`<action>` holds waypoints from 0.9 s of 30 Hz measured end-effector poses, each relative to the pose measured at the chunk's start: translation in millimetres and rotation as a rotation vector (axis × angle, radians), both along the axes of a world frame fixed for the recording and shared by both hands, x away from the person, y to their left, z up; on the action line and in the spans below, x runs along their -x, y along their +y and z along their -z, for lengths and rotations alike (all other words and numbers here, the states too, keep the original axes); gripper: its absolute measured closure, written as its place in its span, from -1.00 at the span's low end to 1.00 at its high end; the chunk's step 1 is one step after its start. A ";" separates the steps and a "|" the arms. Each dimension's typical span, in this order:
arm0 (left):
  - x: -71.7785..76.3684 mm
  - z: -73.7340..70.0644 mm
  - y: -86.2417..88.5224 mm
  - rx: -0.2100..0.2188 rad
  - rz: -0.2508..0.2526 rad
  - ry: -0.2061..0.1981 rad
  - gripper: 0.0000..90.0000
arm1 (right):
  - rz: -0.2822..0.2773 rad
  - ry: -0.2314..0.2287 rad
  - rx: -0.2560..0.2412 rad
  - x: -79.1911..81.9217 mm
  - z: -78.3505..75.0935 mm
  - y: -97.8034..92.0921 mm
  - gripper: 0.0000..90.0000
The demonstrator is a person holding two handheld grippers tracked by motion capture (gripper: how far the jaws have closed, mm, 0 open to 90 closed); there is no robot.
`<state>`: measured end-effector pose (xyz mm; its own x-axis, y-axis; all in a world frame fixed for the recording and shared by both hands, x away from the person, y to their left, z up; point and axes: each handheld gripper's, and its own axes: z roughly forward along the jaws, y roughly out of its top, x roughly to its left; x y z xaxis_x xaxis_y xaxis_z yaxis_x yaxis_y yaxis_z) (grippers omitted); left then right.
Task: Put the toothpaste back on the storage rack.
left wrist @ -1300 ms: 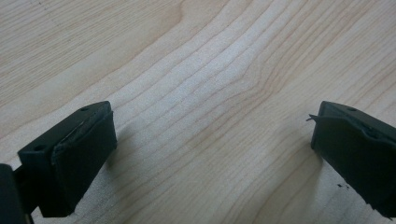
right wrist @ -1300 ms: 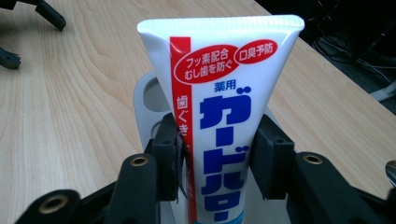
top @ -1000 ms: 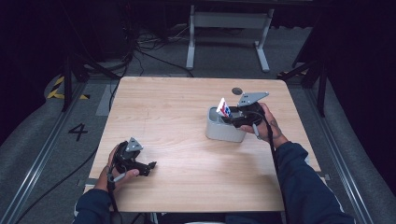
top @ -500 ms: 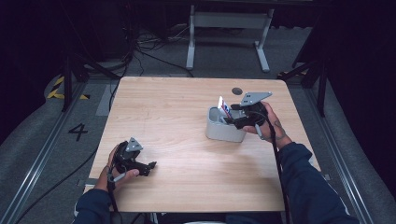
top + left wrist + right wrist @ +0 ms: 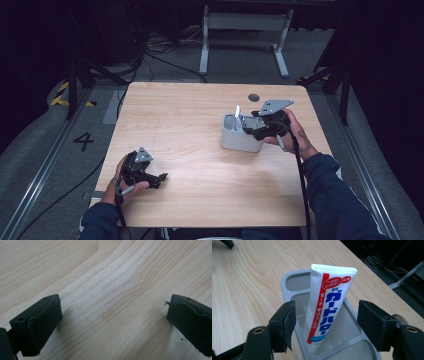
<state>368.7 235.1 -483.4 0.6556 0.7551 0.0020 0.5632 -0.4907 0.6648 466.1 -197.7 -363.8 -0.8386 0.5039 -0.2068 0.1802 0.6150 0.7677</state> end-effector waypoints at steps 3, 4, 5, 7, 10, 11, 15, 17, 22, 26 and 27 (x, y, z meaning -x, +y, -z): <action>0.0 0.0 0.0 0.000 0.000 0.000 -0.99 | 0.006 -0.013 0.012 4.7 -2.0 -2.2 -0.29; 0.0 0.0 0.0 0.000 0.000 0.000 -0.99 | 0.008 -0.019 0.012 5.9 -2.5 -3.0 -0.29; 0.0 0.0 0.0 0.000 0.000 0.000 -0.99 | 0.009 -0.018 0.009 7.3 -3.0 -4.0 -0.29; 0.0 0.0 0.0 0.000 0.000 0.000 -0.99 | 0.014 -0.021 0.014 10.1 -4.6 -7.4 -0.29; 0.0 0.0 0.0 0.000 0.000 0.000 -0.99 | 0.015 -0.023 0.015 11.9 -5.6 -10.0 -0.29; 0.1 0.0 -0.1 0.000 -0.001 0.000 -0.99 | 0.018 -0.028 0.018 13.5 -6.1 -12.0 -0.29; 0.2 0.1 -0.1 0.002 -0.002 0.001 -0.99 | 0.025 -0.031 0.007 19.1 -7.3 -21.0 -0.30; 0.1 0.0 0.1 -0.001 0.000 0.000 -0.99 | 0.030 -0.036 0.001 22.2 -8.2 -24.8 -0.30; 0.6 0.1 -0.1 0.002 -0.002 0.004 -0.99 | 0.037 -0.051 -0.009 30.0 -9.6 -33.5 -0.30; 0.3 0.0 0.0 0.000 -0.002 -0.001 -0.99 | 0.036 -0.058 -0.005 38.5 -10.4 -39.8 -0.31; 0.7 0.1 -0.1 0.003 -0.003 0.005 -0.99 | 0.037 -0.062 -0.003 40.3 -10.5 -41.2 -0.31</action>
<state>368.0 235.0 -483.5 0.6534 0.7570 -0.0031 0.5677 -0.4873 0.6635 425.8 -238.9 -353.2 -0.8054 0.5346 -0.2562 0.1549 0.6069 0.7795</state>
